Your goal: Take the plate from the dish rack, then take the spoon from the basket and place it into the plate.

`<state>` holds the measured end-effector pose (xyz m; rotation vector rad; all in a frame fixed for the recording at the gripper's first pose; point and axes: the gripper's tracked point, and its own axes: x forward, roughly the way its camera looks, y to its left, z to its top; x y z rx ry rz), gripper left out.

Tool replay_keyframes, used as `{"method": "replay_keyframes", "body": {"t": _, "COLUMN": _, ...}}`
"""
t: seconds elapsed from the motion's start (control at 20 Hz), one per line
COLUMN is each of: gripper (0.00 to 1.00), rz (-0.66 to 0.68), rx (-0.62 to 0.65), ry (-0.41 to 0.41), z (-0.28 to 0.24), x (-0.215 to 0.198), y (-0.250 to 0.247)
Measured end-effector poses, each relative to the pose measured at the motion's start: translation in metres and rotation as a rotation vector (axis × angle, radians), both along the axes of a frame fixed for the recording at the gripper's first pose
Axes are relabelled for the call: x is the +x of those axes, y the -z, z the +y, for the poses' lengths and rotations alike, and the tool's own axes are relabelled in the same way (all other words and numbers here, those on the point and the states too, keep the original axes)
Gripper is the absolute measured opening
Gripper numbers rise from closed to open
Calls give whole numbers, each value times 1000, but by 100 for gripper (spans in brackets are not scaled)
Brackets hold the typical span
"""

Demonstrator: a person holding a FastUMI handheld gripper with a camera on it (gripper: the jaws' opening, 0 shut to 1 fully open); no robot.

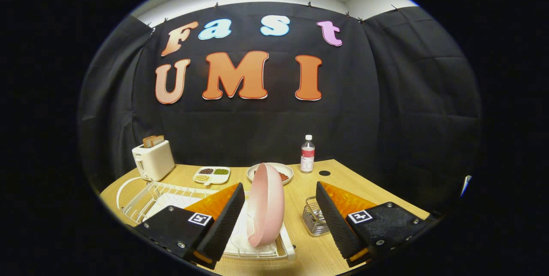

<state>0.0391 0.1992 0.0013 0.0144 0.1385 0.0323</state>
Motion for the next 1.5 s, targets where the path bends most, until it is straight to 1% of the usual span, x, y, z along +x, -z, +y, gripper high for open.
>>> {"method": "replay_keyframes", "body": {"t": 0.1, "gripper": 99, "rz": 18, "rx": -36, "ry": 37, "z": 1, "x": 18, "y": 8}}
{"method": "replay_keyframes", "body": {"t": 0.2, "gripper": 96, "rz": 52, "rx": -71, "ry": 58, "z": 3, "x": 31, "y": 22}}
{"method": "replay_keyframes", "body": {"t": 0.25, "gripper": 92, "rz": 68, "rx": -79, "ry": 65, "z": 4, "x": 35, "y": 27}}
{"method": "replay_keyframes", "body": {"t": 0.3, "gripper": 89, "rz": 80, "rx": -85, "ry": 69, "z": 5, "x": 39, "y": 31}}
{"method": "replay_keyframes", "body": {"t": 0.45, "gripper": 72, "rz": 106, "rx": -107, "ry": 82, "z": 6, "x": 47, "y": 41}}
{"method": "replay_keyframes", "body": {"t": 0.5, "gripper": 69, "rz": 110, "rx": -111, "ry": 86, "z": 6, "x": 49, "y": 43}}
{"method": "replay_keyframes", "body": {"t": 0.55, "gripper": 63, "rz": 115, "rx": -114, "ry": 88, "z": 5, "x": 50, "y": 45}}
{"method": "replay_keyframes", "body": {"t": 0.6, "gripper": 61, "rz": 122, "rx": -113, "ry": 89, "z": 5, "x": 51, "y": 47}}
{"method": "replay_keyframes", "body": {"t": 0.65, "gripper": 55, "rz": 127, "rx": -111, "ry": 90, "z": 5, "x": 51, "y": 48}}
{"method": "replay_keyframes", "body": {"t": 0.7, "gripper": 52, "rz": 130, "rx": -111, "ry": 98, "z": 2, "x": 51, "y": 49}}
{"method": "replay_keyframes", "body": {"t": 0.75, "gripper": 43, "rz": 127, "rx": -112, "ry": 105, "z": 1, "x": 52, "y": 47}}
{"method": "replay_keyframes", "body": {"t": 0.8, "gripper": 38, "rz": 127, "rx": -99, "ry": 91, "z": 4, "x": 51, "y": 46}}
{"method": "replay_keyframes", "body": {"t": 0.85, "gripper": 30, "rz": 125, "rx": -86, "ry": 84, "z": 6, "x": 51, "y": 44}}
{"method": "replay_keyframes", "body": {"t": 1.05, "gripper": 26, "rz": 122, "rx": -88, "ry": 85, "z": 8, "x": 51, "y": 44}}
{"method": "replay_keyframes", "body": {"t": 1.5, "gripper": 24, "rz": 121, "rx": -82, "ry": 88, "z": 9, "x": 53, "y": 37}}
